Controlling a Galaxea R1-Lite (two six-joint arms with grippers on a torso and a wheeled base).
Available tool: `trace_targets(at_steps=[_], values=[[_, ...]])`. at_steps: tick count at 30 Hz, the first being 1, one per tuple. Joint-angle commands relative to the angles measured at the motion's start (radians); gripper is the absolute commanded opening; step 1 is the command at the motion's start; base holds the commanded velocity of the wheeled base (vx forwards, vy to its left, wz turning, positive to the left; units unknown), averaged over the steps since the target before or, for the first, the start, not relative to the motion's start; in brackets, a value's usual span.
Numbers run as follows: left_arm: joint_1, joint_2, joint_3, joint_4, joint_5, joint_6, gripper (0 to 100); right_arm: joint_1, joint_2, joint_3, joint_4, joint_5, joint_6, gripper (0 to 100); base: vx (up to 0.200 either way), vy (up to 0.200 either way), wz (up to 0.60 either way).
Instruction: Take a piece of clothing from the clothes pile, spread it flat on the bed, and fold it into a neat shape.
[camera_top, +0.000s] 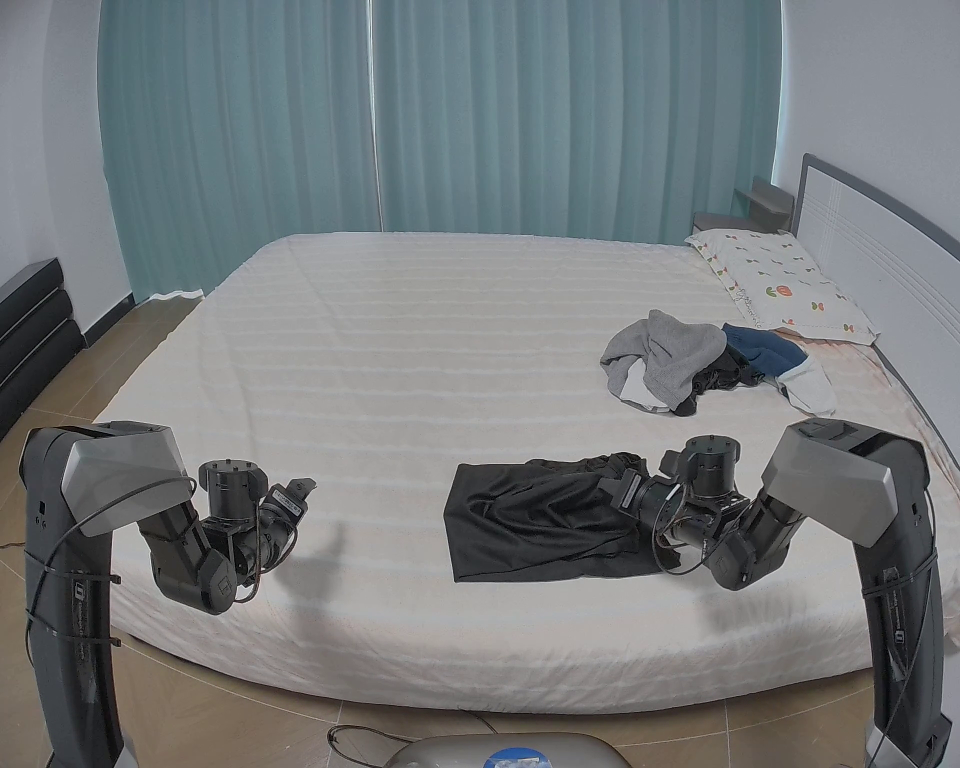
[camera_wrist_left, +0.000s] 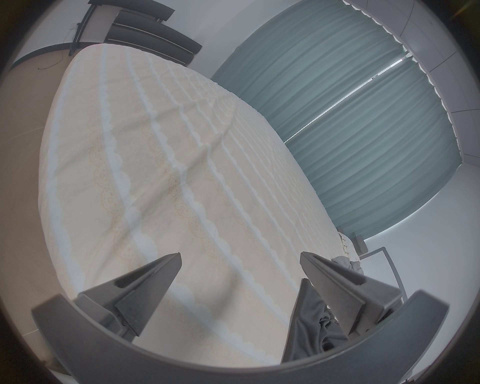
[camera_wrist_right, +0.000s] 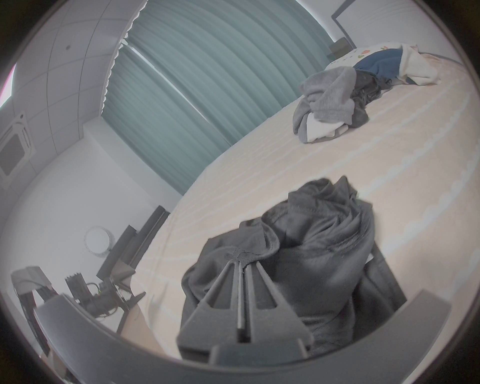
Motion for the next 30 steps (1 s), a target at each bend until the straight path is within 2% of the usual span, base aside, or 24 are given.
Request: trace_targets(at_steps=[1,11,13,15,23,29,30], values=[[0.001,0.002,0.0,0.0,0.0,0.0,100,-0.063,-0.077,0.041,-0.006,0.03,0.026,0,0.0,0.0,0.0],[-0.001,0.003,0.0,0.0,0.0,0.001,100,-0.2,-0.172,0.132,-0.006,0.242,0.026,0,0.0,0.0,0.0],[-0.001,0.003,0.0,-0.002,0.0,0.001,100,-0.246,-0.195,0.162,0.0,0.337,0.026,0,0.0,0.0,0.0],[-0.001,0.003,0.0,0.0,0.002,0.001,100,-0.267,-0.195,0.167,0.005,0.377,0.026,0,0.0,0.0,0.0],[-0.001,0.003,0.0,0.0,0.002,0.001,100,-0.287,-0.146,0.152,0.048,0.386,0.001,0,0.0,0.0,0.0],[-0.001,0.003,0.0,-0.002,0.002,0.001,100,-0.285,-0.063,0.107,0.089,0.38,-0.072,0,0.0,0.0,0.0],[-0.001,0.003,0.0,-0.002,0.002,0.001,100,-0.284,-0.059,0.107,0.09,0.378,-0.074,100,0.0,0.0,0.0]])
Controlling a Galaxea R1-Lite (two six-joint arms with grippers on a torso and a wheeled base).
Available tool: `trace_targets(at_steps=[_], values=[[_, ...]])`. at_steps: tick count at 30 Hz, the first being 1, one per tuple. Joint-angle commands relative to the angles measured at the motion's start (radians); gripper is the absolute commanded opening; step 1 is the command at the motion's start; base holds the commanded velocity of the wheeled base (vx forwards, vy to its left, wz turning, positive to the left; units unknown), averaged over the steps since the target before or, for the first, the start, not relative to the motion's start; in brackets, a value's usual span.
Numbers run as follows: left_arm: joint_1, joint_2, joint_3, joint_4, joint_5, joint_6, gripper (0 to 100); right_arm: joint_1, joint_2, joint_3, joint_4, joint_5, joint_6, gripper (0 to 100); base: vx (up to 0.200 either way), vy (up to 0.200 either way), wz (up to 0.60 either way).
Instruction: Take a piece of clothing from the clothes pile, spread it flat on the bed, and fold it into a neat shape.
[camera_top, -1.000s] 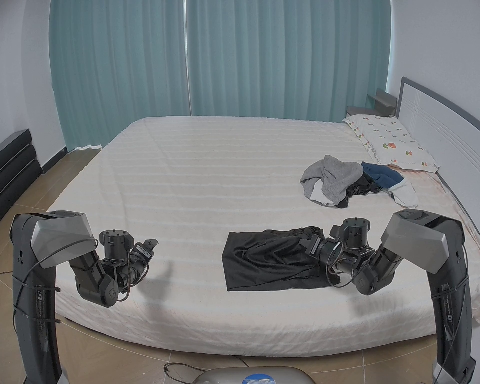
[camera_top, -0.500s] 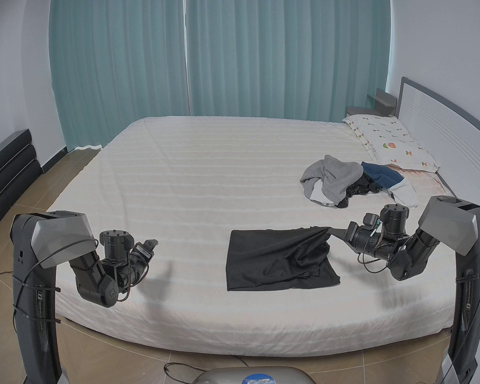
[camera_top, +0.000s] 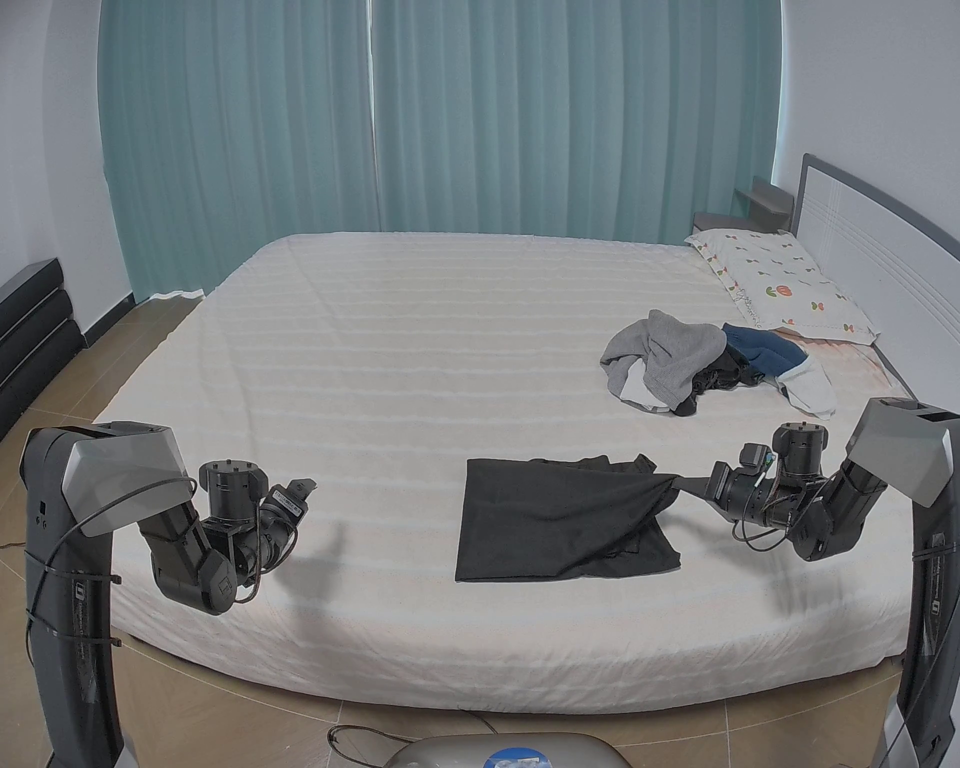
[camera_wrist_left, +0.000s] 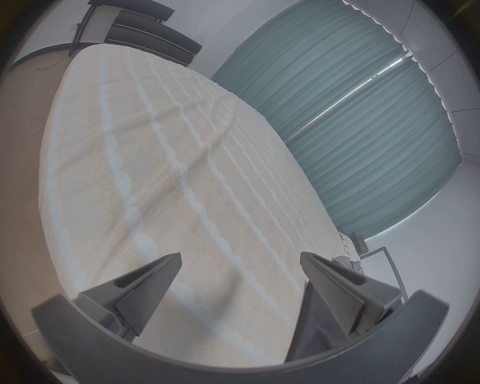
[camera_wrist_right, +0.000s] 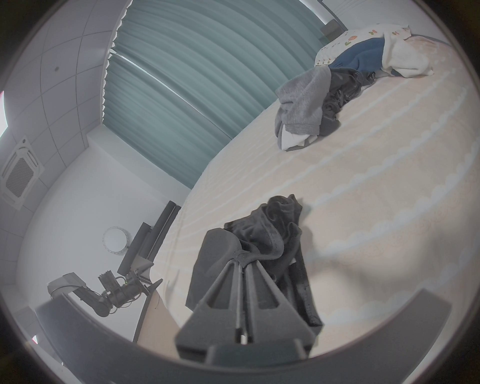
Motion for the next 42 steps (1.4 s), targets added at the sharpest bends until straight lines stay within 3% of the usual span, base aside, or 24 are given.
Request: trace_targets(at_steps=[1,12,16,20,25,42], values=[[0.0,0.002,0.0,0.0,0.001,0.0,100,0.004,0.061,-0.022,0.006,-0.004,-0.009,100,0.0,0.0,0.0],[0.009,0.0,-0.008,-0.002,0.001,-0.003,100,0.012,0.081,-0.06,0.038,-0.023,-0.009,100,0.0,0.0,0.0],[0.02,-0.006,-0.009,-0.002,-0.002,-0.011,100,0.024,0.156,-0.148,0.035,-0.157,-0.005,100,0.1,0.0,0.0],[0.014,0.002,-0.011,-0.002,-0.001,-0.002,100,0.064,0.202,-0.22,0.028,-0.228,0.029,100,0.2,0.0,0.0],[0.012,0.003,-0.011,0.0,0.001,-0.002,100,0.08,0.195,-0.261,0.021,-0.233,0.073,100,0.0,0.0,0.0],[0.012,0.005,-0.011,-0.002,0.001,-0.002,100,0.104,0.184,-0.281,-0.011,-0.231,0.075,100,0.0,0.0,0.0]])
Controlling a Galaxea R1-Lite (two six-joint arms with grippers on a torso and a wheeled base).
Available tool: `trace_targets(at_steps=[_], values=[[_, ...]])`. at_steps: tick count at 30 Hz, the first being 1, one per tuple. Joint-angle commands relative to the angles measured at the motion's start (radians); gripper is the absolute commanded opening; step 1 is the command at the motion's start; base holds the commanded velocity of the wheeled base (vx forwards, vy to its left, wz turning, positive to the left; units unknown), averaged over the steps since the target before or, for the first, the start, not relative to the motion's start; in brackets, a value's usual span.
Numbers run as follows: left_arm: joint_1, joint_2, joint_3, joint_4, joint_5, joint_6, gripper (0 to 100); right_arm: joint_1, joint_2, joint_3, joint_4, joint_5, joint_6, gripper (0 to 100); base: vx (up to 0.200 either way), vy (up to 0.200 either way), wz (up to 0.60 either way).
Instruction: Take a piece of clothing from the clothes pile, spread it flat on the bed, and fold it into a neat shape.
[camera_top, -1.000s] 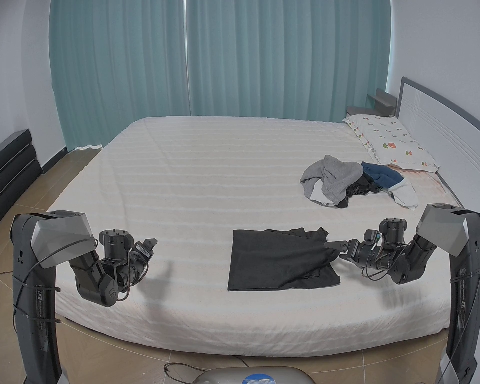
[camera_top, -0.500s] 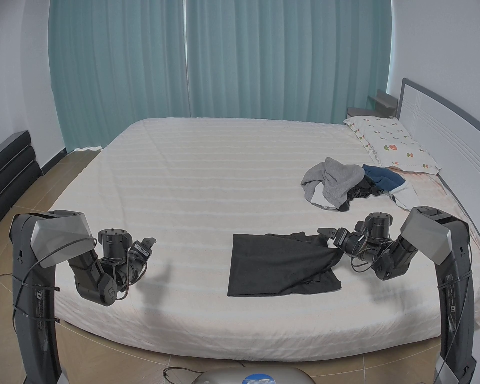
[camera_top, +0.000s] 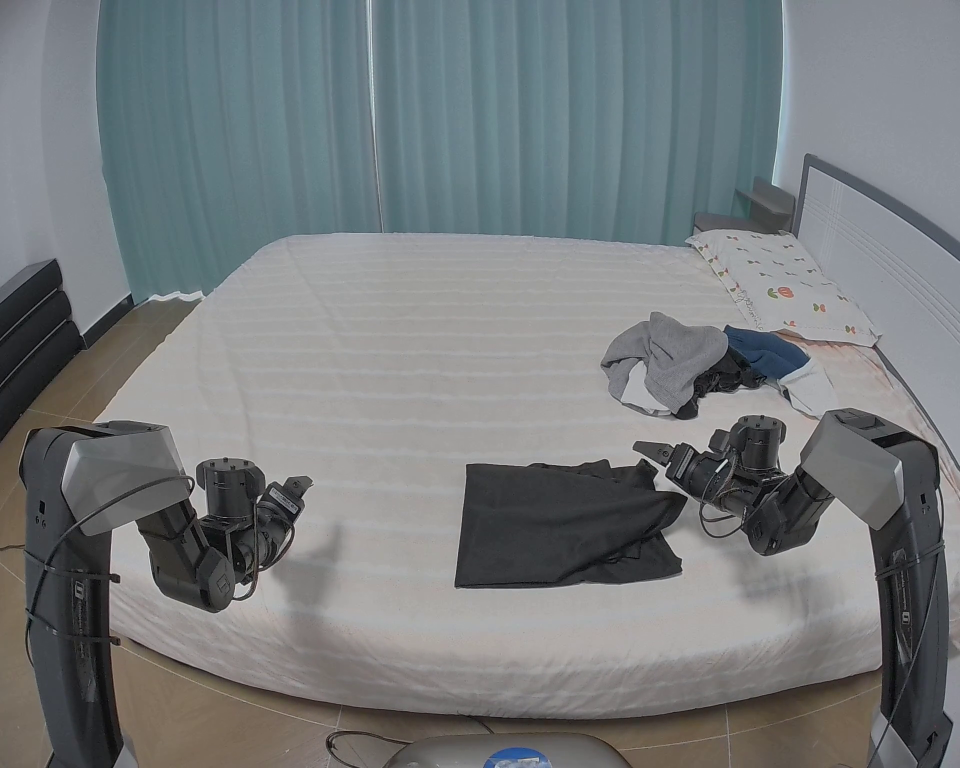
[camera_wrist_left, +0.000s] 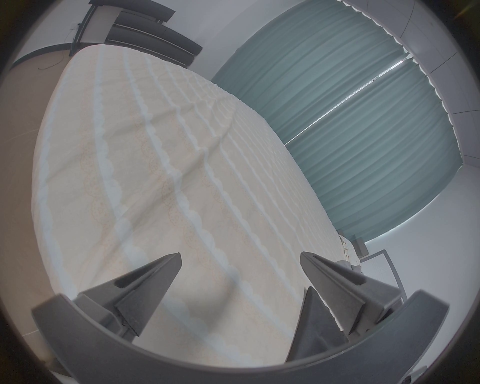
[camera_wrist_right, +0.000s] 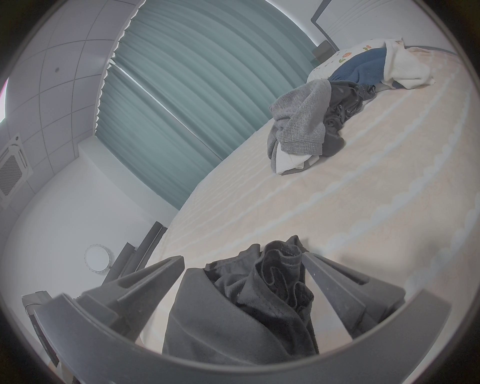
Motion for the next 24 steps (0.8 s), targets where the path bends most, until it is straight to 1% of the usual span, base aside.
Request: trace_targets(at_steps=[1,7,11,12,18,24], values=[[0.0,0.002,0.0,0.0,0.0,-0.002,100,0.017,0.026,-0.012,0.003,0.002,-0.001,100,0.0,0.0,0.0],[0.0,0.002,0.0,0.0,0.0,0.0,100,0.028,0.043,-0.03,0.014,0.009,-0.002,100,0.0,0.0,0.0],[0.0,0.002,-0.001,-0.002,0.0,-0.002,100,0.028,0.086,-0.09,0.028,0.0,-0.002,100,0.0,0.0,0.0],[0.0,0.002,-0.001,0.0,0.0,-0.002,100,0.022,0.086,-0.096,0.045,0.0,-0.002,0,0.0,0.0,0.0],[0.0,0.002,-0.001,0.0,0.0,-0.002,100,-0.004,0.071,-0.099,0.099,0.0,-0.002,0,0.0,0.0,0.0],[0.0,0.002,-0.001,0.0,0.0,0.0,100,-0.026,0.072,-0.11,0.106,0.002,0.001,0,0.0,0.0,0.0]])
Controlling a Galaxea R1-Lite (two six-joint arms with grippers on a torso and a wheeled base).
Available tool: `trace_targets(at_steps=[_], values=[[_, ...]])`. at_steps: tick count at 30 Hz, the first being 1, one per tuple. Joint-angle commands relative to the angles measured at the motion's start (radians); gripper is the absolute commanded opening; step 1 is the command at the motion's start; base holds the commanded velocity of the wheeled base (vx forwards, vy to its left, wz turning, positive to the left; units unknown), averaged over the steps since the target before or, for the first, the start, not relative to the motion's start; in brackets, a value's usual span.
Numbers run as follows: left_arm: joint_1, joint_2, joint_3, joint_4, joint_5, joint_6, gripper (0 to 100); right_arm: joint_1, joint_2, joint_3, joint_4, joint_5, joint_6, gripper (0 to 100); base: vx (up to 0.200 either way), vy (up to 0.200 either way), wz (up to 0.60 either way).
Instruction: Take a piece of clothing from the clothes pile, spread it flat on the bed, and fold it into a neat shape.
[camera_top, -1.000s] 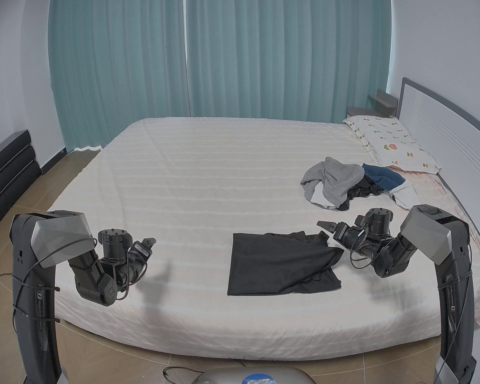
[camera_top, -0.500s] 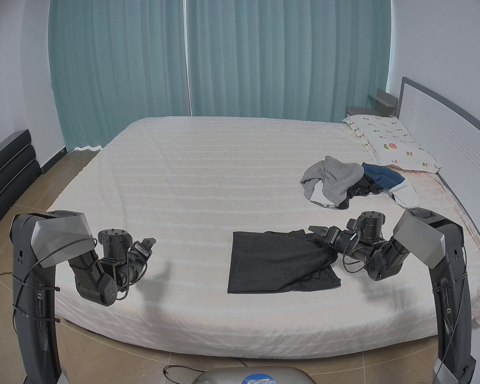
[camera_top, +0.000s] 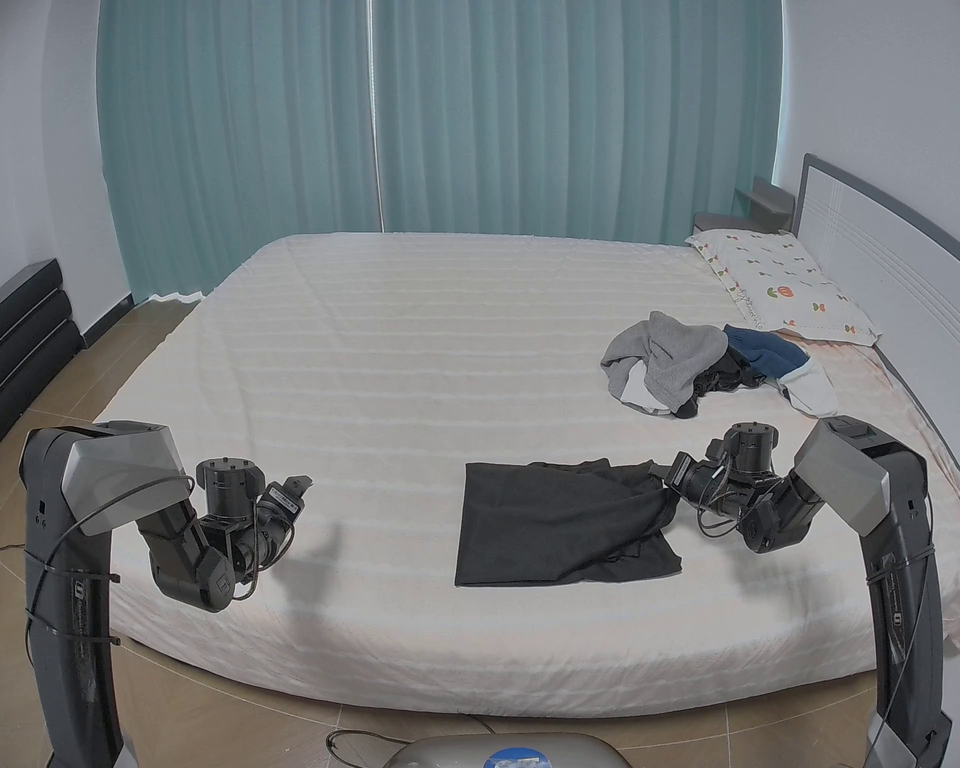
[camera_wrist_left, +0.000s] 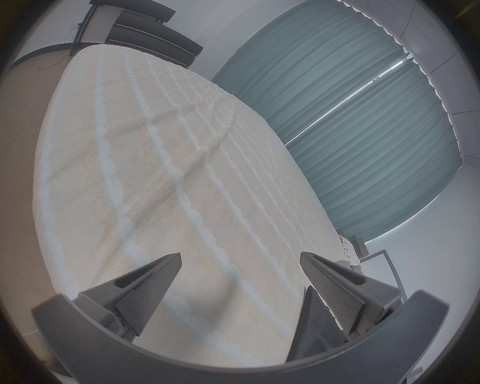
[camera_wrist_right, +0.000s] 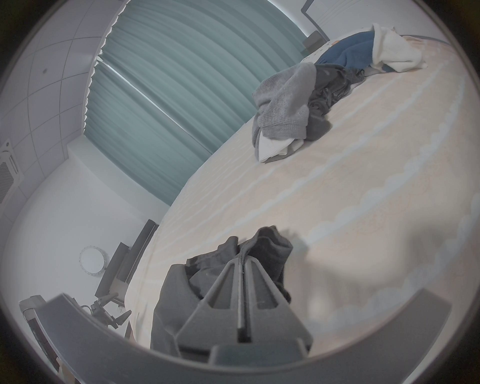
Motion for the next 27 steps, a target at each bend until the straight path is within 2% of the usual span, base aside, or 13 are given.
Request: trace_targets(at_steps=[1,5,10,20,27], values=[[0.0,0.001,0.0,0.0,0.0,0.001,100,-0.018,0.003,-0.006,0.002,0.001,0.001,0,0.0,0.0,0.0],[0.0,0.001,0.0,0.0,0.0,0.001,100,-0.026,0.004,-0.006,0.001,0.003,0.007,0,0.0,0.0,0.0],[-0.003,0.009,-0.005,-0.002,0.02,0.001,100,-0.035,0.012,-0.037,0.004,0.0,0.065,0,0.0,0.0,0.0],[-0.003,0.01,-0.009,-0.002,0.026,0.001,100,-0.055,0.024,-0.086,0.059,-0.005,0.09,0,0.0,0.0,0.0],[-0.003,0.01,-0.009,-0.002,0.026,-0.001,100,-0.049,0.066,-0.142,0.1,-0.051,0.091,0,0.0,0.0,0.0]])
